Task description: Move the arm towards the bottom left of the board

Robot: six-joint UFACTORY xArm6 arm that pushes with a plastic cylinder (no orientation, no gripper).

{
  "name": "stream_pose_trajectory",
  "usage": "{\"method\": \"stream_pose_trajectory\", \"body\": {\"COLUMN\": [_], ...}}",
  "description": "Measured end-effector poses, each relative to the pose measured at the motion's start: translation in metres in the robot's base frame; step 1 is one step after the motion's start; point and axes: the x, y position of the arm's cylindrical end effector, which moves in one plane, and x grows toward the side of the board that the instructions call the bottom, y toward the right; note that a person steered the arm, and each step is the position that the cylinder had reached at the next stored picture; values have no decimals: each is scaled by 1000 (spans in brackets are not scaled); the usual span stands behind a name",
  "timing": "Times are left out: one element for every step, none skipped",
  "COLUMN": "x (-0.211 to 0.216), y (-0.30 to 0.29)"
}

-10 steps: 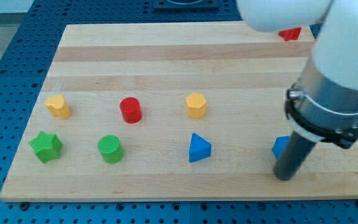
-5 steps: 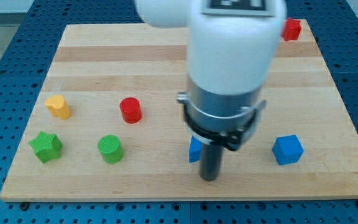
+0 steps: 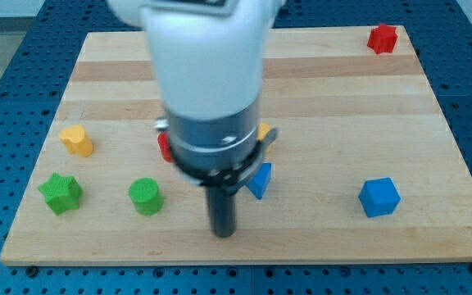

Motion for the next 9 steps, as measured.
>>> {"method": "stream_pose_trajectory", "body": {"x": [5, 5, 9, 8, 0, -10, -20, -23, -24], "y": [-66, -140, -203, -256, -255, -253, -252, -242, -237]}}
